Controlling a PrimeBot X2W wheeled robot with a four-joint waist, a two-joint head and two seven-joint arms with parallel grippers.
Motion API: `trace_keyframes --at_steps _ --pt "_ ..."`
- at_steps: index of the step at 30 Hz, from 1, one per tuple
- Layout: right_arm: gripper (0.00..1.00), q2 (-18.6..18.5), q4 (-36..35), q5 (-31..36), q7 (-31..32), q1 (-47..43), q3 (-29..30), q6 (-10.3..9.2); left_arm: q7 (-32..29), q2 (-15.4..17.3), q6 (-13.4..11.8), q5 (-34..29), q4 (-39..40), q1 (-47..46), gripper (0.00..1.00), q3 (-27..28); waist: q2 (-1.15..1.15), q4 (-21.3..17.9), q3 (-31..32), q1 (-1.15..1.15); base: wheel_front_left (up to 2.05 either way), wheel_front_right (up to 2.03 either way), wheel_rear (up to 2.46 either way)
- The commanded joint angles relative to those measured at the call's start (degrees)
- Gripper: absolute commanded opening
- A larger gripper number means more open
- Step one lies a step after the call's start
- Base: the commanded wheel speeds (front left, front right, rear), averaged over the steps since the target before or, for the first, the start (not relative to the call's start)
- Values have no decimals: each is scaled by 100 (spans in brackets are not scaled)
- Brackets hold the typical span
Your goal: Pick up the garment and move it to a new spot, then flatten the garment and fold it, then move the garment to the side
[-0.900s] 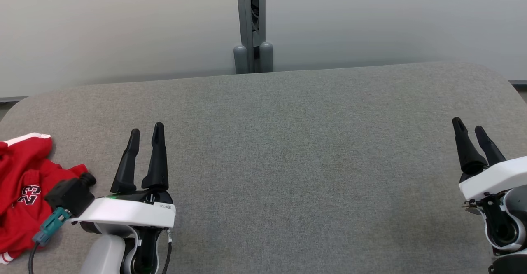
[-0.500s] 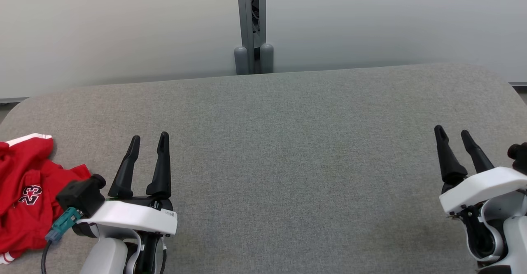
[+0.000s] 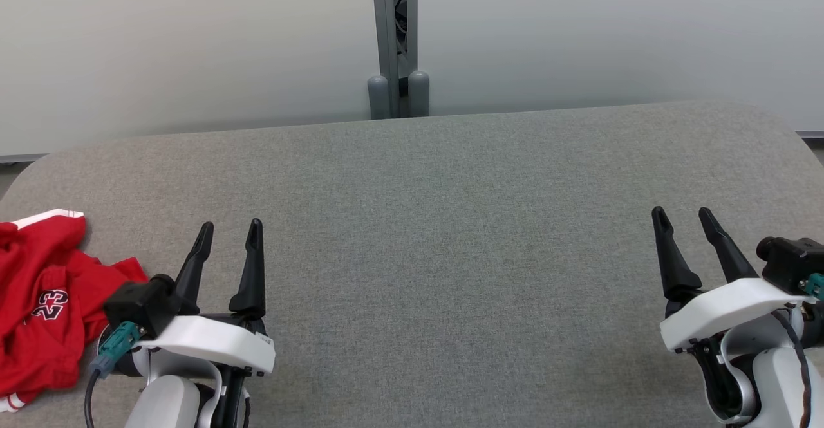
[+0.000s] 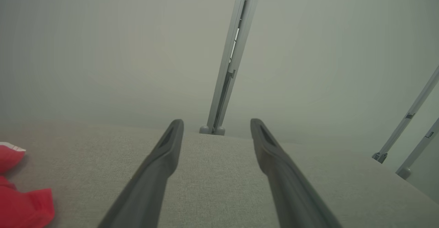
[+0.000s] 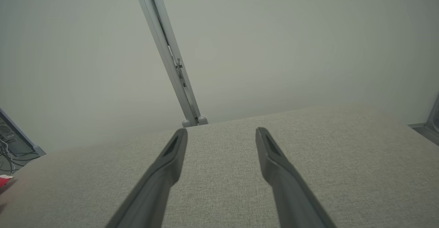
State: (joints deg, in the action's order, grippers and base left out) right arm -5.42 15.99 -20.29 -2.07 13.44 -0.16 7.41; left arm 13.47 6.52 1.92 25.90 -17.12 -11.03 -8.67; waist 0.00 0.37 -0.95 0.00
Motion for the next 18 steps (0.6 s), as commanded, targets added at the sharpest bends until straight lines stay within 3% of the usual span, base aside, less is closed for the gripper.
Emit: trace_keyframes --at_steps 1,18 --pt "100 -29 -27 124 -83 -19 -7 9 -19 44 -50 -139 35 -91 100 29 0 1 0 0 0 0 0" --pt "100 129 138 729 -593 -181 -118 11 -159 87 -168 -858 -49 18 100 111 0 25 -13 0 0 0 0"
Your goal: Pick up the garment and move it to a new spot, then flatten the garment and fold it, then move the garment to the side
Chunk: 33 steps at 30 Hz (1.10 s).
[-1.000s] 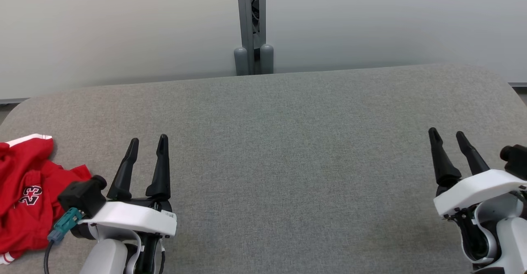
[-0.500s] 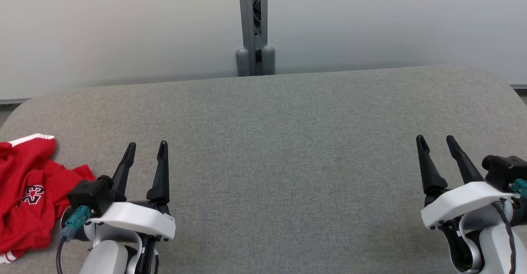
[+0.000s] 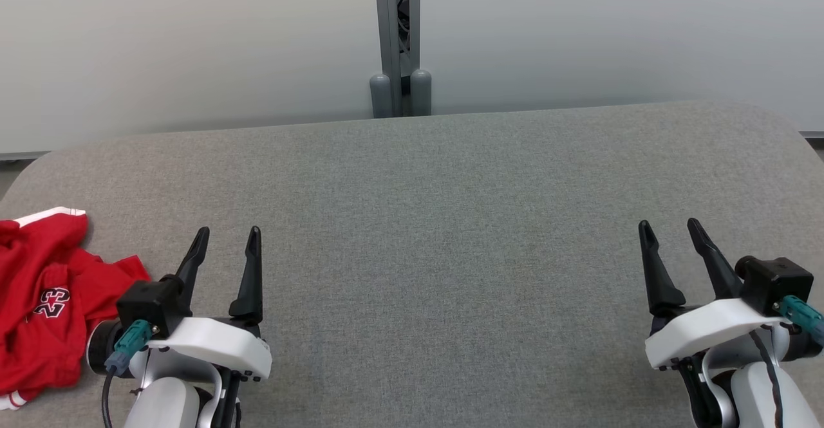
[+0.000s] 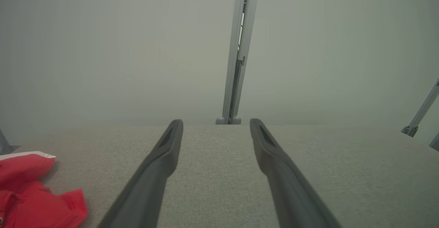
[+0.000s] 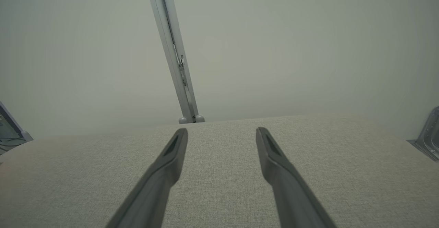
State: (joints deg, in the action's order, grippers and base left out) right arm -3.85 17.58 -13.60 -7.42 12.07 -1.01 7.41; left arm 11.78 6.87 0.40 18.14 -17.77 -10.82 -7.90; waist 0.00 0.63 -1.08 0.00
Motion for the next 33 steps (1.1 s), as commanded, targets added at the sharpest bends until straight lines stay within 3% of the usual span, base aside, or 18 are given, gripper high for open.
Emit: trace_keyframes --at_steps 1,33 --pt "100 -23 -15 73 -81 -50 -31 11 -24 46 -22 -90 8 5 100 46 0 0 -3 0 0 0 0" --pt "100 87 114 151 -793 -262 -192 13 -461 37 -243 -852 36 207 100 154 0 40 43 0 0 0 0"
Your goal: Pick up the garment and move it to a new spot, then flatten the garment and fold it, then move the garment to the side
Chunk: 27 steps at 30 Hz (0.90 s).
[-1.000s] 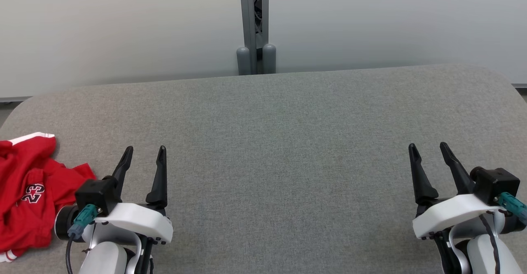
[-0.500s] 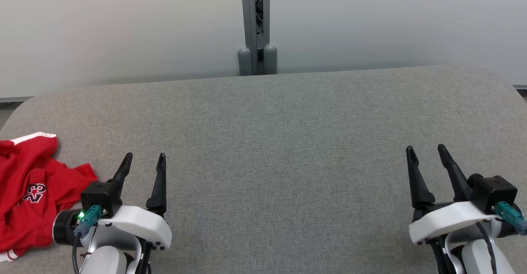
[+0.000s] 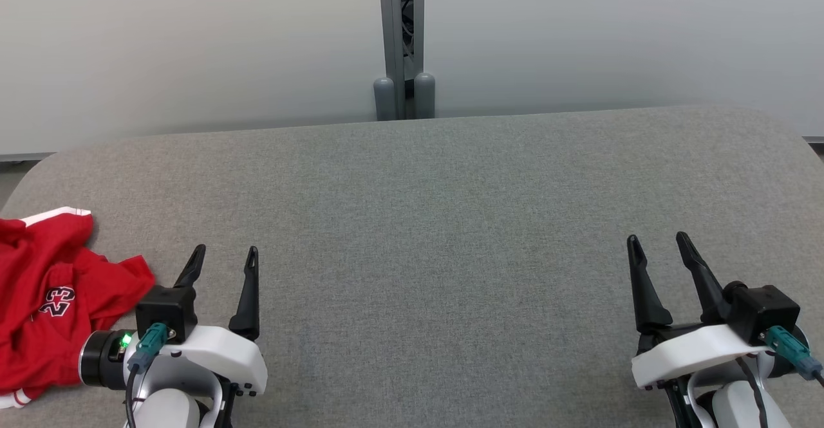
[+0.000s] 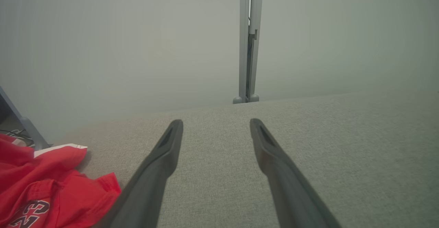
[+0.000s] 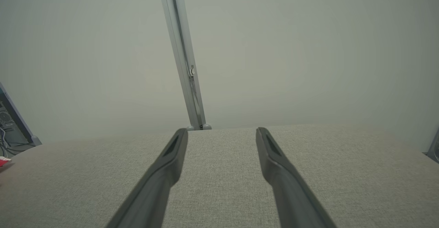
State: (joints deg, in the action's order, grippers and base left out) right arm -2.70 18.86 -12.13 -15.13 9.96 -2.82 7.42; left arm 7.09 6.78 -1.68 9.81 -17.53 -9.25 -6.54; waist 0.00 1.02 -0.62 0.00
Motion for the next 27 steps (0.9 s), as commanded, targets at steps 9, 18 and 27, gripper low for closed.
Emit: trace_keyframes --at_steps 9,18,27 --pt "100 -31 60 -93 -21 -10 7 12 -16 67 -78 56 33 42 100 -12 0 -1 -19 0 0 0 0" --pt "100 -31 87 -129 -21 -4 24 12 -32 71 -127 79 58 50 100 -65 0 7 -6 0 0 0 0" --pt "100 -29 39 -145 -21 -8 64 12 44 59 -121 223 80 -47 100 -22 0 143 -32 0 0 0 0"
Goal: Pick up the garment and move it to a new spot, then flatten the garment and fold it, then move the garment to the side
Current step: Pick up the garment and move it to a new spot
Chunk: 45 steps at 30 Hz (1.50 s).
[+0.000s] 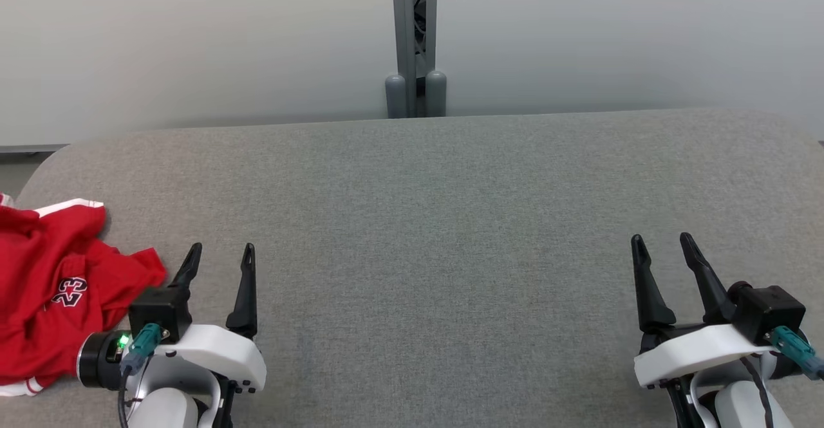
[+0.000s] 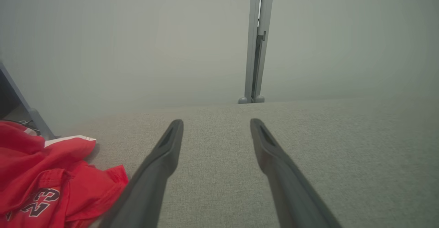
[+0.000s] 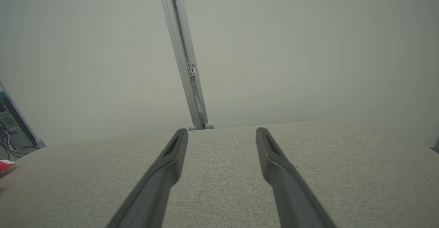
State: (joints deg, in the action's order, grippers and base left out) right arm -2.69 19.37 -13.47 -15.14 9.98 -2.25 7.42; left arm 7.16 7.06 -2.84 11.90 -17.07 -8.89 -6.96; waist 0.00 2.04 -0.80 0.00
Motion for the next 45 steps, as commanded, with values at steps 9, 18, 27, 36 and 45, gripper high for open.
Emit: trace_keyframes --at_steps 9,18,27,36,45 --pt "100 -32 -134 -37 -19 145 -122 12 225 77 -134 174 39 -215 100 210 0 842 -116 0 0 0 0" --pt "100 -34 -237 -15 -19 222 -299 12 316 85 -241 340 108 -90 100 370 0 1694 -70 0 0 0 0" --pt "100 -36 -471 -130 -19 196 -513 12 360 192 -380 433 313 46 100 535 0 2443 -13 0 0 0 0" --pt "100 -39 -464 -143 -19 137 -660 12 284 277 -413 481 473 140 100 574 0 2718 44 0 0 0 0" --pt "100 -37 -446 -136 -19 158 -667 12 187 368 -440 449 512 99 100 505 0 2718 35 0 0 0 0"
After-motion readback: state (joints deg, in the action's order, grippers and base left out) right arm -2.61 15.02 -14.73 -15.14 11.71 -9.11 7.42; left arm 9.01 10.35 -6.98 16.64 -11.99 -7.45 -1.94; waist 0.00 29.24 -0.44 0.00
